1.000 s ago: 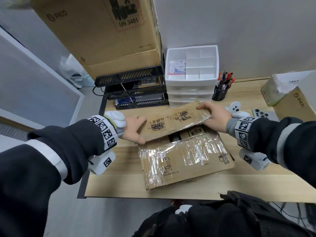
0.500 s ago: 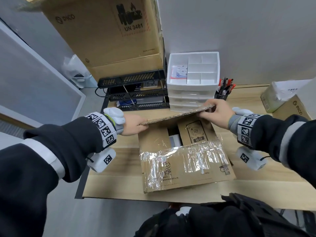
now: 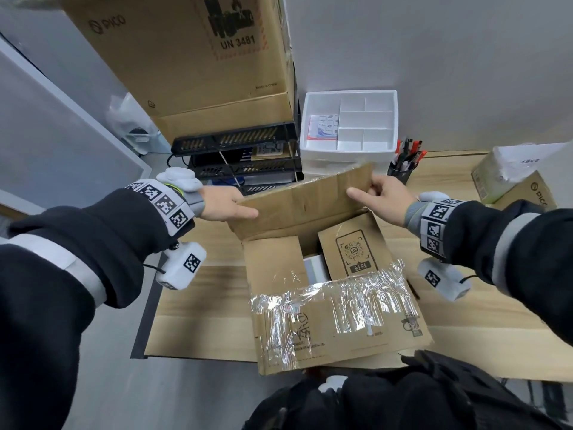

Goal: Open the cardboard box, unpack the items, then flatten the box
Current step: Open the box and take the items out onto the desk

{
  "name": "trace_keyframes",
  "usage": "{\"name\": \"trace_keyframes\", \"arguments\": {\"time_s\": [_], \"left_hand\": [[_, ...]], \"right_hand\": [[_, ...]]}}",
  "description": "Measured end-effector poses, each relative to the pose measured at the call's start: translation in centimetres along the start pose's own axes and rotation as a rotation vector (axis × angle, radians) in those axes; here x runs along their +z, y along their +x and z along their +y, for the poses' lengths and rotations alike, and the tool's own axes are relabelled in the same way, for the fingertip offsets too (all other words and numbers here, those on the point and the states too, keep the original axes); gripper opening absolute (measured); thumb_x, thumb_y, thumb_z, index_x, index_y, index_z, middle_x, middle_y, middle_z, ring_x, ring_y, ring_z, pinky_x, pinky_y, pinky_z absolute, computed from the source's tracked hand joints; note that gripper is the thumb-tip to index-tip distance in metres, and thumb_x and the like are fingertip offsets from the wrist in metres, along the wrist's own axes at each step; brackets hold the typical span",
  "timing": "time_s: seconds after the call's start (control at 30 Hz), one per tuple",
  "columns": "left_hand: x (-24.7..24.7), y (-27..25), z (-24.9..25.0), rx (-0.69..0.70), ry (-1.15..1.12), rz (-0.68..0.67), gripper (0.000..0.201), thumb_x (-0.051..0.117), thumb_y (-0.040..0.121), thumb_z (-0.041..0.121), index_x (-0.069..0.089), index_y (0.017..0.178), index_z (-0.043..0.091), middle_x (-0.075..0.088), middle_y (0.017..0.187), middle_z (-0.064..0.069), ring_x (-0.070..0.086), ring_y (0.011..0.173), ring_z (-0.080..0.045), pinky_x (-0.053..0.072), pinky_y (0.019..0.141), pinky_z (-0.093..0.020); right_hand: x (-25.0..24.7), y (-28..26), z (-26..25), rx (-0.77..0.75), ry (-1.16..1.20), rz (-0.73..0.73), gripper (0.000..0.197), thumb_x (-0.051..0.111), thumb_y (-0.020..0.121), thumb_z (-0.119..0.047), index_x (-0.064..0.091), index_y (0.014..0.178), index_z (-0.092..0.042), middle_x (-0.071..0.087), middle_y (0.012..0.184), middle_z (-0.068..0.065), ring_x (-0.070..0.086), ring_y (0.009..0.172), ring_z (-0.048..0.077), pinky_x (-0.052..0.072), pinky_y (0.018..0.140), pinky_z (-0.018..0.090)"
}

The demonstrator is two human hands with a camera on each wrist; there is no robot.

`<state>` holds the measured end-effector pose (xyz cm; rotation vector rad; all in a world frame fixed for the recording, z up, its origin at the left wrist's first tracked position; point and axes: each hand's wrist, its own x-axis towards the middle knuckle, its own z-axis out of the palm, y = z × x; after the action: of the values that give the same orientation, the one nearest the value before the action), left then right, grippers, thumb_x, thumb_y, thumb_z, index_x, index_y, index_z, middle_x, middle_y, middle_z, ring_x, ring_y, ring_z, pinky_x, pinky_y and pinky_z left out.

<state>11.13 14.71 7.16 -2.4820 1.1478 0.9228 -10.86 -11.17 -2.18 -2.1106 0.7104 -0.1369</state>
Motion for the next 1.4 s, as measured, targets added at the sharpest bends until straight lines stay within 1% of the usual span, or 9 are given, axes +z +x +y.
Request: {"name": "trace_keyframes", "arguments": {"time_s": [0.1, 0.27, 0.4, 0.63, 0.8, 1.0, 1.13, 1.2, 1.4], "left_hand": [[-0.4, 0.6, -1.2, -0.004, -0.148, 0.045, 0.054, 0.054, 0.092, 0.059, 0.060, 0.074, 0.009, 0.062, 0.074, -0.003, 0.055, 0.068, -0.022, 0.044, 0.068, -0.029], [-0.3, 1.2, -2.5, -0.060, -0.396, 0.034, 0.045, 0.064, 0.089, 0.055, 0.075, 0.084, 0.012, 0.077, 0.072, 0.001, 0.073, 0.072, -0.016, 0.058, 0.080, -0.028], [0.8, 2.2, -2.0, -0.100, -0.448, 0.243, 0.036, 0.069, 0.090, 0.042, 0.062, 0.071, 0.012, 0.067, 0.050, 0.004, 0.063, 0.041, -0.003, 0.046, 0.041, -0.011], [4.0, 5.1, -0.1, -0.194, -0.333, 0.329, 0.037, 0.074, 0.082, 0.041, 0.052, 0.073, 0.012, 0.068, 0.066, -0.010, 0.067, 0.064, -0.025, 0.048, 0.053, -0.031], [6.5, 6.4, 1.8, -0.116, -0.305, 0.150, 0.048, 0.072, 0.085, 0.029, 0.048, 0.120, 0.008, 0.066, 0.092, -0.011, 0.061, 0.078, -0.024, 0.051, 0.075, -0.037], [6.6, 5.9, 2.9, 0.052, -0.230, -0.028, 0.066, 0.072, 0.085, 0.049, 0.050, 0.142, 0.022, 0.056, 0.131, -0.003, 0.059, 0.110, -0.023, 0.048, 0.087, -0.032], [6.9, 6.5, 3.2, 0.142, -0.069, 0.031, 0.029, 0.067, 0.089, 0.042, 0.068, 0.099, 0.015, 0.063, 0.091, -0.003, 0.058, 0.084, -0.022, 0.043, 0.073, -0.030], [7.2, 6.8, 4.0, 0.114, -0.024, 0.034, 0.034, 0.062, 0.093, 0.039, 0.062, 0.078, 0.009, 0.055, 0.072, -0.005, 0.050, 0.069, -0.022, 0.036, 0.062, -0.030], [7.3, 7.5, 5.2, 0.080, 0.065, 0.164, 0.041, 0.054, 0.099, 0.034, 0.048, 0.065, 0.013, 0.044, 0.060, 0.000, 0.048, 0.068, -0.024, 0.031, 0.060, -0.030]], "right_hand": [[0.6, 0.6, -0.3, 0.010, -0.170, -0.007, 0.033, 0.058, 0.093, -0.051, 0.058, 0.080, -0.021, 0.059, 0.076, 0.004, 0.058, 0.074, 0.026, 0.045, 0.066, 0.033], [1.7, 1.0, -1.0, 0.035, -0.280, -0.074, 0.030, 0.046, 0.100, -0.048, 0.054, 0.094, -0.019, 0.060, 0.090, 0.002, 0.057, 0.085, 0.026, 0.037, 0.071, 0.030], [2.1, 1.1, -0.9, 0.095, -0.243, -0.113, 0.032, 0.042, 0.101, -0.049, 0.059, 0.099, -0.022, 0.063, 0.094, 0.002, 0.059, 0.088, 0.026, 0.037, 0.074, 0.028], [2.0, 0.6, 0.9, 0.245, -0.236, -0.178, 0.048, 0.045, 0.100, -0.049, 0.056, 0.072, -0.012, 0.056, 0.072, 0.005, 0.054, 0.075, 0.026, 0.036, 0.061, 0.031], [1.2, 0.0, 2.6, 0.403, -0.197, -0.179, 0.049, 0.052, 0.095, -0.049, 0.048, 0.061, -0.014, 0.052, 0.064, 0.006, 0.052, 0.064, 0.026, 0.042, 0.065, 0.032], [0.5, -0.1, 3.1, 0.508, -0.120, -0.164, 0.036, 0.053, 0.095, -0.044, 0.052, 0.075, -0.013, 0.056, 0.074, 0.008, 0.055, 0.063, 0.022, 0.043, 0.052, 0.026], [0.5, -0.4, 2.7, 0.489, -0.247, -0.142, 0.032, 0.055, 0.092, -0.041, 0.055, 0.092, -0.009, 0.059, 0.088, 0.010, 0.059, 0.079, 0.028, 0.044, 0.063, 0.028], [0.5, -0.6, 2.8, 0.349, -0.265, -0.047, 0.037, 0.057, 0.093, -0.044, 0.058, 0.104, -0.009, 0.058, 0.097, 0.008, 0.057, 0.093, 0.029, 0.040, 0.076, 0.031], [-0.3, -1.7, 2.5, 0.085, -0.414, -0.287, 0.023, 0.070, 0.085, -0.043, 0.067, 0.100, -0.026, 0.068, 0.091, -0.005, 0.064, 0.090, 0.019, 0.048, 0.076, 0.030]]}}
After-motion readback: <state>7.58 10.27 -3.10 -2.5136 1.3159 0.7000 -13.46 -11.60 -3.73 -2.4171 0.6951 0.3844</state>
